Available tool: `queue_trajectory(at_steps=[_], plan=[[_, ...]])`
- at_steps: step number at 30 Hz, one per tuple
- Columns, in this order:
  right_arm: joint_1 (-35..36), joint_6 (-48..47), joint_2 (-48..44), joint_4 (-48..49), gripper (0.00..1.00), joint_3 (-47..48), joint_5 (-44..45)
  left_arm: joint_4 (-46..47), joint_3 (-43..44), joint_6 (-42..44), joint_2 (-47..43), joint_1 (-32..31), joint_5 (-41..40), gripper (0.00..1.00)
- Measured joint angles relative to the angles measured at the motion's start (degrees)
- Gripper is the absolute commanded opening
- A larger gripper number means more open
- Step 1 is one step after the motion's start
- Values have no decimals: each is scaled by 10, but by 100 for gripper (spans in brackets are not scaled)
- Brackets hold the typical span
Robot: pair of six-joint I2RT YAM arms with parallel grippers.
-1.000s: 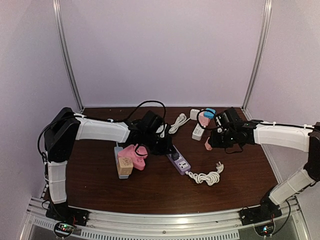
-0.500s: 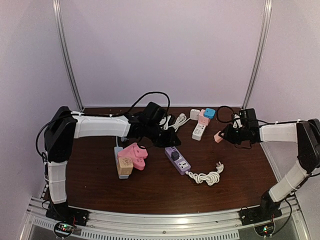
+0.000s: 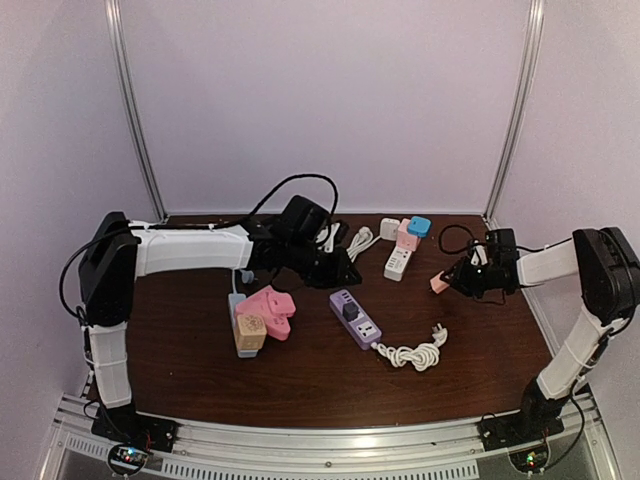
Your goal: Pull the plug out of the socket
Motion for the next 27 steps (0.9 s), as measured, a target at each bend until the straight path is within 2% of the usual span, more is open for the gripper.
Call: queue_trajectory(at_steps=[3,15,22,27], plan=[[-9,0,2,5,30,-3,-10,-1,0,2,-7,0,-2,19],[-16,-25,1,-53,69,1,14,-10,-8,6,-12,0,-14,29],[2,-54,-49,-136,77,25,75,-12,-17,8,-23,3,-25,31],[68,-77,-107,-180,76,49,126,-13,-40,8,-39,15,-26,31]])
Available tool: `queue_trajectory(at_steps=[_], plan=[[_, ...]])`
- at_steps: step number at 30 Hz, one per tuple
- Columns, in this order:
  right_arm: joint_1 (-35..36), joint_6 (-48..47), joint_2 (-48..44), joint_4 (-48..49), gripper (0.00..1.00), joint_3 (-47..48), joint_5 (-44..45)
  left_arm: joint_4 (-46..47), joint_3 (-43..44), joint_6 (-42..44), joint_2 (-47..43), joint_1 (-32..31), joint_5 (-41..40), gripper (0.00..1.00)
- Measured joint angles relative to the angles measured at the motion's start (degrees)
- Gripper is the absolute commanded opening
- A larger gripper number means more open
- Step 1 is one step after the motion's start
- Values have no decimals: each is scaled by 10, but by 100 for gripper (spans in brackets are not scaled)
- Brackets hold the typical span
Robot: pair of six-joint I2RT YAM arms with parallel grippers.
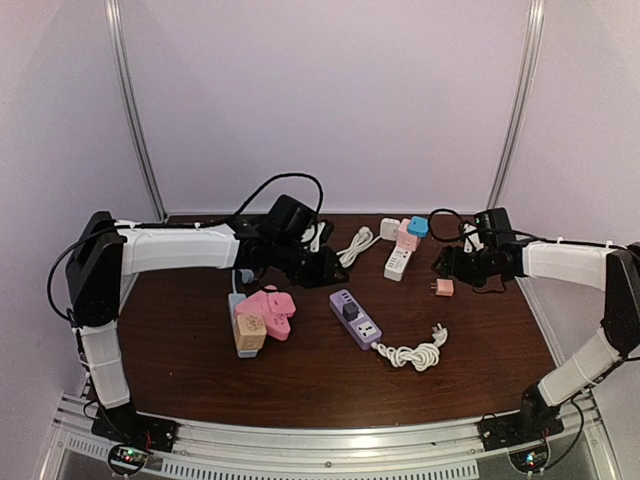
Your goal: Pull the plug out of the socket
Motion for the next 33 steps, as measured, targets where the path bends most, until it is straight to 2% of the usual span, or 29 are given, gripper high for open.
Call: queue_trajectory(at_steps=[6,11,15,22,33], plan=[[135,-19,-14,-50,71,47,60,6,-20,0,-5,25,4,29],[238,-32,0,-81,68,92,90,37,-52,-10,-11,49,24,23],[298,-43,49,-103,66,144,114,67,-67,-27,-11,64,44,16],[367,-60,128,-144,66,207,146,127,-66,-47,19,69,68,12],[407,-78,194,-166,64,257,174,158,-31,-66,108,69,82,10]])
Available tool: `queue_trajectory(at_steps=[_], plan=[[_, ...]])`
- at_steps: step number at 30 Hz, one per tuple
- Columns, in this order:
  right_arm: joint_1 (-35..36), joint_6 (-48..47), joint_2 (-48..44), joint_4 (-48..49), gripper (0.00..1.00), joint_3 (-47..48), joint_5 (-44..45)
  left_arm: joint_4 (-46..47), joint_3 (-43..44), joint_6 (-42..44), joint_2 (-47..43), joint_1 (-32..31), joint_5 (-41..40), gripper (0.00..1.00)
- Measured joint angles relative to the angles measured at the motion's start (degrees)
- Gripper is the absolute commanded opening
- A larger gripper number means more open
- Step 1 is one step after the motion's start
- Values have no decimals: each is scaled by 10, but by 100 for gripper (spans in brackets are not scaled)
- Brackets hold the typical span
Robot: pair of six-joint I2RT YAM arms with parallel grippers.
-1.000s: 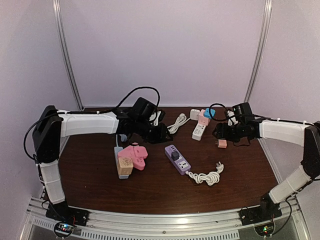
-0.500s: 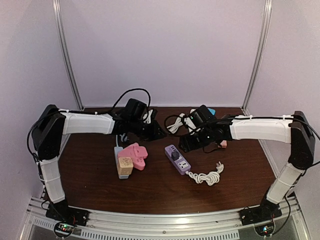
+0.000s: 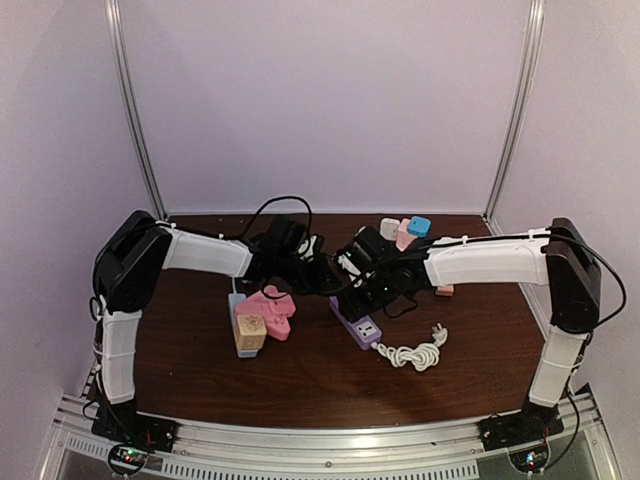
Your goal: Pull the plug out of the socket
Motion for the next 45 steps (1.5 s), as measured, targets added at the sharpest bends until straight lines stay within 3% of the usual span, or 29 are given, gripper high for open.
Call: queue_trajectory(at_steps=[6,20,35,45], plan=[[3,-5,19,-8,52,5,15,17,4,-10,22,0,10,10],[5,-7,46,-3,43,15,28,38,3,-27,39,-7,26,9],[10,7,48,6,12,15,37,-24,35,-12,49,-14,4,9],[12,9,48,7,8,15,49,-40,39,14,49,-17,-4,8]])
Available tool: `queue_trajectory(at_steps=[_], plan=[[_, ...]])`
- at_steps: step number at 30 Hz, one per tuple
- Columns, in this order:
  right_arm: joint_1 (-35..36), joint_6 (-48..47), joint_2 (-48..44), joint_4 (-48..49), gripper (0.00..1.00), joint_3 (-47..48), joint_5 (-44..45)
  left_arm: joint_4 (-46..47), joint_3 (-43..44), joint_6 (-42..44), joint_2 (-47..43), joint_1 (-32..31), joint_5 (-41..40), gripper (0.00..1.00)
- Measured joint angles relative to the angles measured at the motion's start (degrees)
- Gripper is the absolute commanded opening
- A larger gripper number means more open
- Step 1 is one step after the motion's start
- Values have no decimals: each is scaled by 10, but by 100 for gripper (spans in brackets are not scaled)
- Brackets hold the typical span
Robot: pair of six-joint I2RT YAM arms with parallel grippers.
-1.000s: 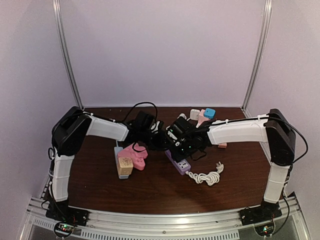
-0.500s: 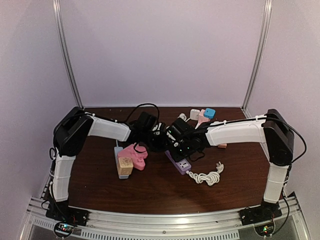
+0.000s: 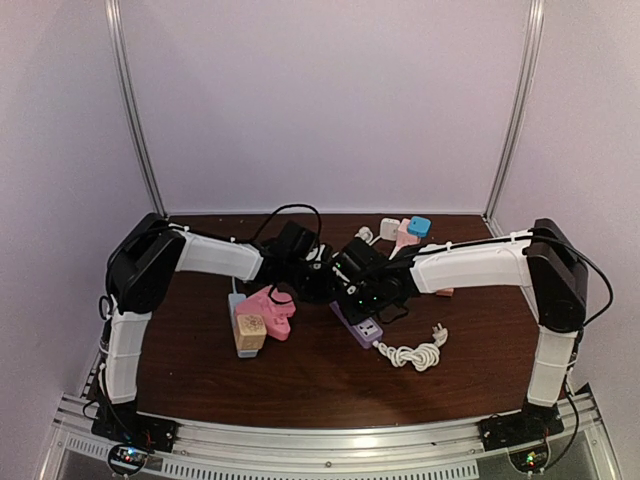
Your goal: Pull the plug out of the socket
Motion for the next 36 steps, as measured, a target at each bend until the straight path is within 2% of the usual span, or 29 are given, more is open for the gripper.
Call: queue_trajectory(at_steps=[13,27,32,36], plan=[[1,0,-3,1,8,-1,5,0,-6,15,-1,-2,-11,6],[-18,15,-61,39,7,-23,-1,-15,1,26,-1,-6,-22,5],[-37,28,-105,42,7,-52,-21,-34,13,32,-2,-8,-28,6],[-78,41,-148,50,7,-84,-37,-86,43,41,-1,-11,-41,9]])
